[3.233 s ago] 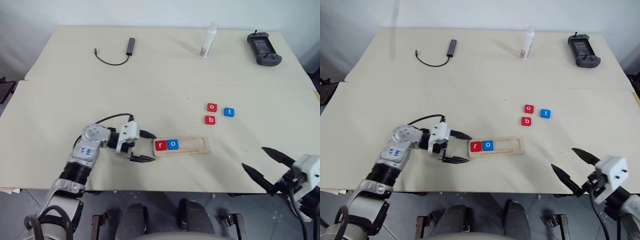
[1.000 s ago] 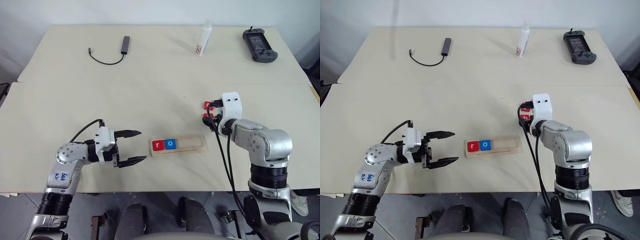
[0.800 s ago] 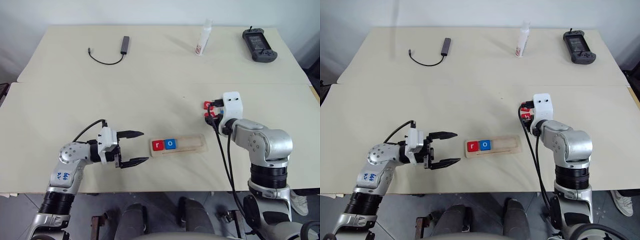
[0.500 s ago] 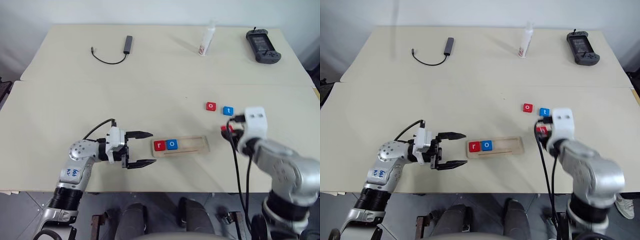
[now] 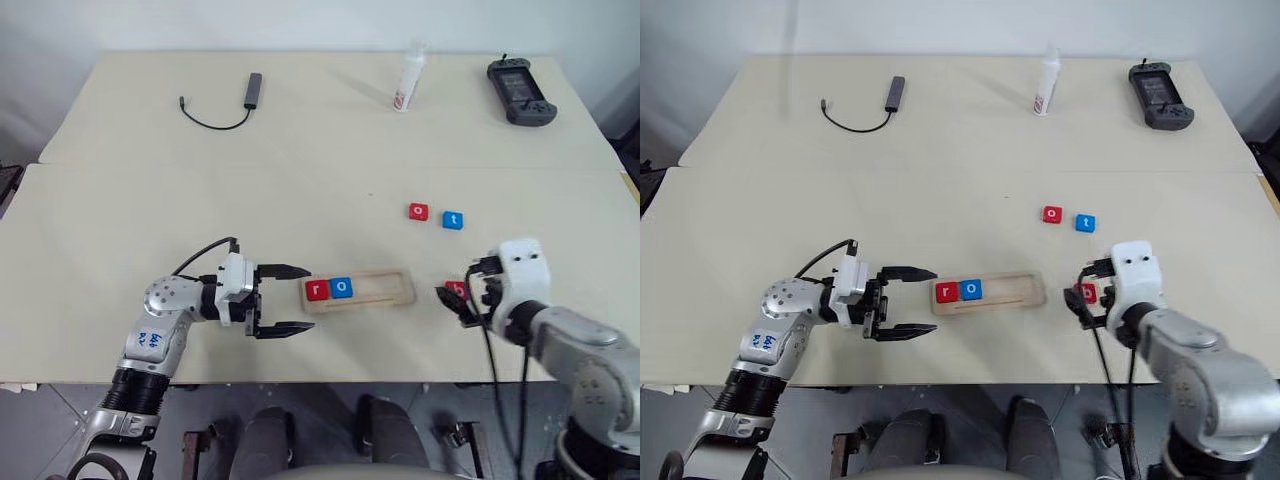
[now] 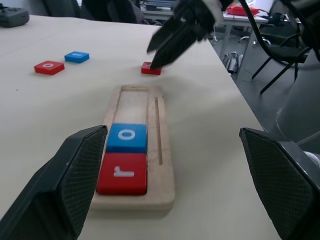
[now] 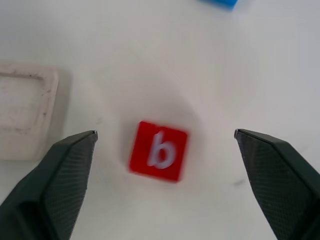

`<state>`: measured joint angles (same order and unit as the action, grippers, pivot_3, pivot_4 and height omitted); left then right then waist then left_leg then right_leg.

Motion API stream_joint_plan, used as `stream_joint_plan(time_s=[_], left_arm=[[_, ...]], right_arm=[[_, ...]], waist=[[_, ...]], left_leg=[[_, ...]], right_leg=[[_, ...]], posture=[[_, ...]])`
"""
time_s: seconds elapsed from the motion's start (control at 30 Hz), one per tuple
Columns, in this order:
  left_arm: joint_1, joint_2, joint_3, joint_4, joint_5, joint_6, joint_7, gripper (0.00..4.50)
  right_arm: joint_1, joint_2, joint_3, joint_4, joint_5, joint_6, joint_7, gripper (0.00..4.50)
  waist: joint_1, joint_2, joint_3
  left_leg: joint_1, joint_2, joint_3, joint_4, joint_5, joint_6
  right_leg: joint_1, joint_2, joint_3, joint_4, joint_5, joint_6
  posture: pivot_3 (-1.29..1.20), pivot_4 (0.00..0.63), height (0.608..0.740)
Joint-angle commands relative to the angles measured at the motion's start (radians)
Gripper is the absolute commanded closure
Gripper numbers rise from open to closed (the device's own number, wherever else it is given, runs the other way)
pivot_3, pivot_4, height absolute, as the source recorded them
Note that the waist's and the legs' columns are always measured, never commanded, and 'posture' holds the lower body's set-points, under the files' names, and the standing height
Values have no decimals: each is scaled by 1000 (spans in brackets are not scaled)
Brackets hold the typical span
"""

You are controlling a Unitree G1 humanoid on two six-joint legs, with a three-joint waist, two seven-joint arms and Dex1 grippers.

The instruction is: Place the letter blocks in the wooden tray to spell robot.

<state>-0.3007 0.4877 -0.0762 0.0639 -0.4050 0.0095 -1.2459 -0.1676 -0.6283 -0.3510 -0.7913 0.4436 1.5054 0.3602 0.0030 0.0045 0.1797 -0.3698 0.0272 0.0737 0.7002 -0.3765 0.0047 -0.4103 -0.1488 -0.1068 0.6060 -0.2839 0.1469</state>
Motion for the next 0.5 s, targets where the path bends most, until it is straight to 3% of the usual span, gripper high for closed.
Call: stream_joint_plan(time_s=[0.03,0.17,0.27,0.5], left_arm=[[8,11,20,-26,-13,-13,1,0],[15,13,30,-33,-10,-17,10,0],[27,17,36,-50,-10,-16,18,0],[72,36,53,-109,-16,-6,43,0]], right_arm=[[75,-209,37,84,8,-297,261,74],[152,-384,116,304,-74,-760,557,74],[105,-428,190,514,-123,-1013,705,74],[-108,-403,369,867,-243,-1267,848,74]], waist=[[-1,0,0],[-4,-2,0],[-7,-2,0],[-6,-2,0]], left_leg=[[0,0,0,-1,0,0],[1,0,1,-1,0,0],[2,0,2,0,0,0],[2,1,2,2,0,0]], right_leg=[[0,0,0,-1,0,0],[1,0,0,-2,0,0],[2,0,0,-2,1,1],[2,0,0,-1,1,2]], posture=[[0,150,740],[0,150,740],[0,150,740],[0,150,740]])
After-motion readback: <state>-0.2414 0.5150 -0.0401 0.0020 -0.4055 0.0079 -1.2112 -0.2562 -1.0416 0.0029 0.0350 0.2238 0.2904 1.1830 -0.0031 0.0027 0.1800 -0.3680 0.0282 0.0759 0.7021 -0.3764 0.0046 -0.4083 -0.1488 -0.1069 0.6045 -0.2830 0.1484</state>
